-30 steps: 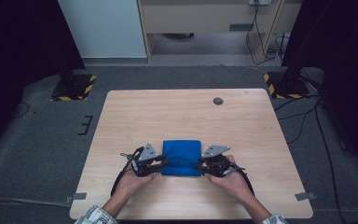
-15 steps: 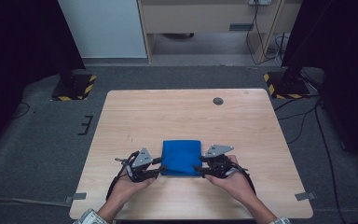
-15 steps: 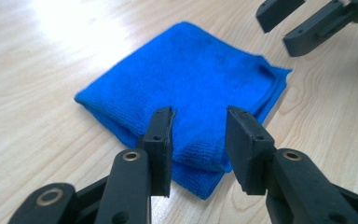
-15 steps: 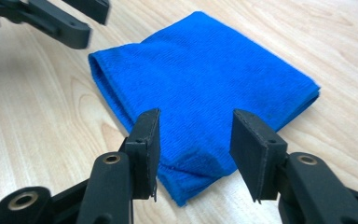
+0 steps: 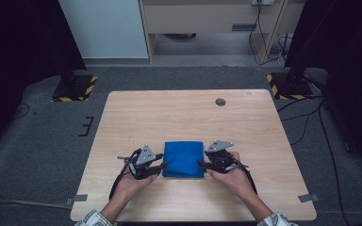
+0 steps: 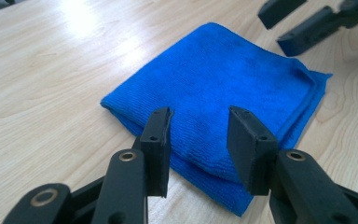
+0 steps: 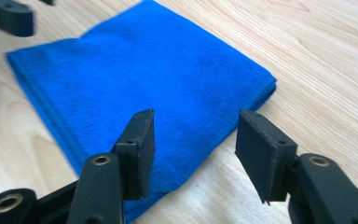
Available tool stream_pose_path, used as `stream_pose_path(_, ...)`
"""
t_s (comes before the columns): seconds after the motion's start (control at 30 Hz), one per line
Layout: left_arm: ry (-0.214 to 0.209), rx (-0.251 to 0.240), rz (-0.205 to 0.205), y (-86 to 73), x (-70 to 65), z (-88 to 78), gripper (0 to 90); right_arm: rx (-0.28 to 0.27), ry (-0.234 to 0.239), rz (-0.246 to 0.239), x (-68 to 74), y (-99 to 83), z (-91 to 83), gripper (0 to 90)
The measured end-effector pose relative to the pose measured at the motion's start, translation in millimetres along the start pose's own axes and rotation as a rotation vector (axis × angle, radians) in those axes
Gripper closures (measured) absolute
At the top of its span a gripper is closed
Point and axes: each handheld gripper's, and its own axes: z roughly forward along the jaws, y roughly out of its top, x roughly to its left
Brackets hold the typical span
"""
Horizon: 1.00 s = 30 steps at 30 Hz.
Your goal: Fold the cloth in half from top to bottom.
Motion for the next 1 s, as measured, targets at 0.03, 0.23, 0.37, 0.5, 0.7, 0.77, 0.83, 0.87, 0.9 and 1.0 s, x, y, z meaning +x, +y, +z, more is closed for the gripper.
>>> stream_pose_path(0.03, 0.001, 0.006, 0.007, -0.6, -0.8, 0.3, 59.9, 0.004, -0.007, 0.000, -0.9, -0.3, 1.5, 46.6)
stream_pose_path(0.23, 0.014, 0.014, 0.002, -3.1, 0.9, -0.3, 57.0, -0.011, -0.026, 0.024, -6.0, 0.8, -0.1, 40.6)
stream_pose_path(0.37, 0.027, -0.003, -0.011, -1.5, 4.0, -3.0, 50.5, -0.035, -0.052, 0.031, -13.9, 4.4, -4.8, 33.0)
stream_pose_path(0.5, 0.048, -0.011, -0.054, 0.9, 10.2, -4.0, 34.8, -0.053, -0.060, 0.046, -20.9, 8.3, -7.2, 23.8)
stream_pose_path(0.7, 0.076, -0.012, -0.130, 3.4, 19.7, -4.8, 19.4, -0.069, -0.076, 0.070, -28.8, 10.8, -7.0, 15.1)
stream_pose_path(0.77, 0.081, -0.010, -0.138, 3.7, 22.7, -5.1, 16.0, -0.072, -0.080, 0.084, -31.2, 10.8, -6.9, 13.4)
stream_pose_path(0.83, 0.088, -0.012, -0.146, 3.5, 24.9, -5.4, 13.9, -0.066, -0.081, 0.082, -33.9, 10.2, -8.1, 12.1)
stream_pose_path(0.87, 0.090, -0.010, -0.149, 3.3, 26.6, -5.9, 13.4, -0.066, -0.084, 0.081, -35.1, 9.9, -8.5, 11.6)
stream_pose_path(0.9, 0.094, -0.009, -0.154, 3.1, 28.2, -6.6, 13.0, -0.066, -0.087, 0.084, -36.7, 9.6, -9.7, 11.3)
stream_pose_path(1.0, 0.108, -0.009, -0.161, 2.6, 34.6, -10.0, 12.0, -0.075, -0.101, 0.102, -43.5, 8.5, -15.4, 10.6)
